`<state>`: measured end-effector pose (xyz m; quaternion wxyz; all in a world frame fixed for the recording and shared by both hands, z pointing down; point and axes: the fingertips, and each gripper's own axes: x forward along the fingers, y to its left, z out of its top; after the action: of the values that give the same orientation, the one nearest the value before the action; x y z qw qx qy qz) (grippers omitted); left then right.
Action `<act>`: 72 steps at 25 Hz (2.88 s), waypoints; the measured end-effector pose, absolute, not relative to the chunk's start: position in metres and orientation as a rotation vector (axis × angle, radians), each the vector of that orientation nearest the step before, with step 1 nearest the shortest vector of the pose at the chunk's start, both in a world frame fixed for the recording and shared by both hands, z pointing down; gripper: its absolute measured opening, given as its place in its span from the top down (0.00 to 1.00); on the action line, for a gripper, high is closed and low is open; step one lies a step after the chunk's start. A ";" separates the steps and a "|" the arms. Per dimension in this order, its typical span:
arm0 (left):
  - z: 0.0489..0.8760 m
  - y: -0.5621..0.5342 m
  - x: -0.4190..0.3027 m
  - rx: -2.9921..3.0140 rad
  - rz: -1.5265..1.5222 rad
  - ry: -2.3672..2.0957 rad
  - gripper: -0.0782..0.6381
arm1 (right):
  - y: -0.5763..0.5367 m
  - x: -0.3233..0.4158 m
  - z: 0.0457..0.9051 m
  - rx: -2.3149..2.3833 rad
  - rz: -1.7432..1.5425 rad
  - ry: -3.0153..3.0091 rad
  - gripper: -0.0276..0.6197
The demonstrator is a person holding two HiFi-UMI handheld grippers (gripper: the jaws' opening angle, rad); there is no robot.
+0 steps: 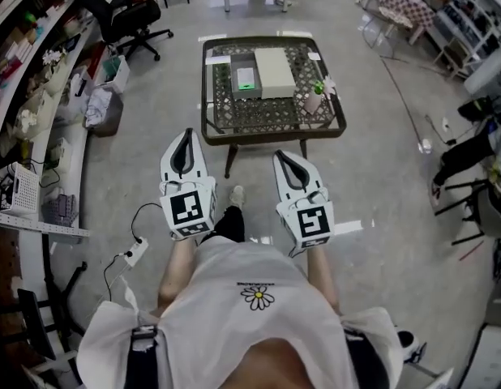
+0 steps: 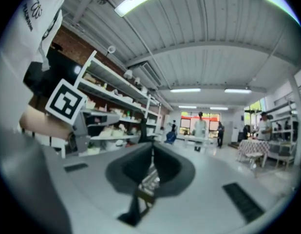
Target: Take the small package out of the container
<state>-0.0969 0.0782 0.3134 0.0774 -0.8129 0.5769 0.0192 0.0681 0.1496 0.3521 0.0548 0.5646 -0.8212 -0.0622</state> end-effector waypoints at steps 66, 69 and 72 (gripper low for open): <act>0.410 -0.285 -0.082 -2.525 -0.285 2.000 0.85 | -0.350 0.105 0.612 1.821 1.042 -1.802 0.49; 0.417 -0.288 -0.086 -2.512 -0.321 2.016 0.85 | -0.354 0.102 0.636 1.749 1.093 -1.755 0.49; 0.418 -0.291 -0.086 -2.503 -0.333 1.998 0.85 | -0.356 0.100 0.650 1.694 1.062 -1.724 0.49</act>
<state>-0.0858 -0.2915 0.4183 -0.0392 -0.7768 0.6200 -0.1034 0.1001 -0.3558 0.6496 0.2484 0.6216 -0.6326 0.3896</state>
